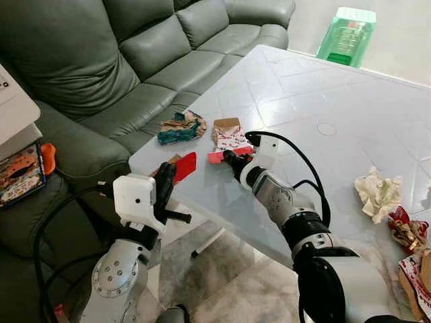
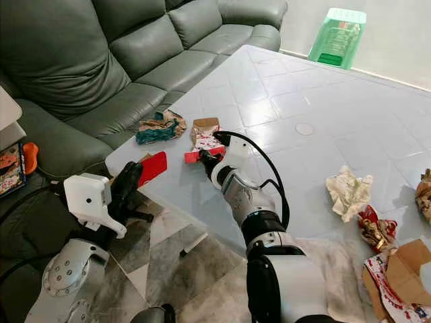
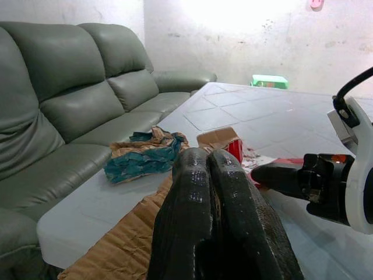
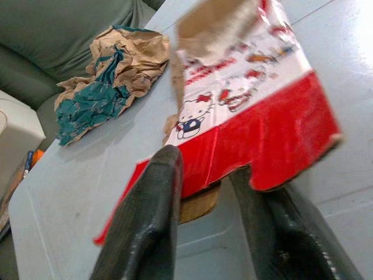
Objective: Picking trash to rubbish bin
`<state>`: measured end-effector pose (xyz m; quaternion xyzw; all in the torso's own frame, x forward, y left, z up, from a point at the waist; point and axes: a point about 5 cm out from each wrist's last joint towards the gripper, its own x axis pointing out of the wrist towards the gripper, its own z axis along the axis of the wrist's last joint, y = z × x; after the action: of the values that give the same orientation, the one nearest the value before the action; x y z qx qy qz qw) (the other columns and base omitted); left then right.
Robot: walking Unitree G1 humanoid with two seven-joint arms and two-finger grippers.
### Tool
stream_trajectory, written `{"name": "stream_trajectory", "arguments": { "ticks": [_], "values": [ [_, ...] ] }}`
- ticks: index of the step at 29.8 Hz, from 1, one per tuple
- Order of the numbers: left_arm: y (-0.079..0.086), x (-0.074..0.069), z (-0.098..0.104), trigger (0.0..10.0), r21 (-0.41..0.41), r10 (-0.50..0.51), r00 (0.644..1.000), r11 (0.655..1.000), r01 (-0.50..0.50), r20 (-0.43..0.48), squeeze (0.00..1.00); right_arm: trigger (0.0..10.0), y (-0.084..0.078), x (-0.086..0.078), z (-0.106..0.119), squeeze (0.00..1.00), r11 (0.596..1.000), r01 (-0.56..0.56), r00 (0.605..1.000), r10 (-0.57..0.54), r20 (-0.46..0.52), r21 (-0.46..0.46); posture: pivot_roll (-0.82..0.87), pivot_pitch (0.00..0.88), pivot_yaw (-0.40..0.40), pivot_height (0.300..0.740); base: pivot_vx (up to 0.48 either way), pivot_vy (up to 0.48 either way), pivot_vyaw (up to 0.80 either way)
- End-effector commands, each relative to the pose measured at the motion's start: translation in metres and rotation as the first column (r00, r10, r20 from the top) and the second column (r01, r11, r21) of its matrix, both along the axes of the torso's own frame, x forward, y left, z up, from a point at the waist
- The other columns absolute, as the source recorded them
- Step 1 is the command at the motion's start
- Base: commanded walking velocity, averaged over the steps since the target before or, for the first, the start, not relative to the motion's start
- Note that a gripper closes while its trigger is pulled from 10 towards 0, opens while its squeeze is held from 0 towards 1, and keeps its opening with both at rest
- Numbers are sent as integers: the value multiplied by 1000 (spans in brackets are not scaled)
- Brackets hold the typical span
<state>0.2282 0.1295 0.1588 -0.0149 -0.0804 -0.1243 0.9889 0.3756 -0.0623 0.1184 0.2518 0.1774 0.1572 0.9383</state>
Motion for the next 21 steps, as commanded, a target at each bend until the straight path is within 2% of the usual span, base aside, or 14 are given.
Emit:
{"name": "stream_trajectory", "arguments": {
  "ticks": [1, 6, 15, 19, 21],
  "values": [
    [-1, -2, 3, 0, 0, -2, 1000, 1000, 2, 16, 0, 0, 0, 2, 1, 0, 1000, 8, 1000, -8, -4, -8, 146, 116, -44, 740, 0, 0, 0],
    [-2, -1, 4, 0, -2, -6, 1000, 1000, 6, 18, 0, 0, -1, 2, 1, 0, 1000, 9, 1000, -9, -1, -11, 144, 116, -43, 740, 0, 0, 0],
    [-3, 2, 5, 0, -3, -12, 1000, 1000, 12, 21, 0, 0, -6, 3, 7, 0, 997, -1, 997, 6, 76, -75, 135, 109, -41, 740, 0, 0, 0],
    [-5, 6, 5, 0, 6, -12, 1000, 1000, 12, 20, 0, 0, -11, 5, 13, 0, 992, 13, 990, 4, 143, -122, 120, 99, -38, 740, 0, 0, 0],
    [-6, 10, 6, 0, 11, -13, 1000, 1000, 13, 24, 0, 0, -18, 6, 22, 0, 984, 46, 974, -6, 227, -170, 110, 91, -36, 740, 0, 0, 0]
  ]
}}
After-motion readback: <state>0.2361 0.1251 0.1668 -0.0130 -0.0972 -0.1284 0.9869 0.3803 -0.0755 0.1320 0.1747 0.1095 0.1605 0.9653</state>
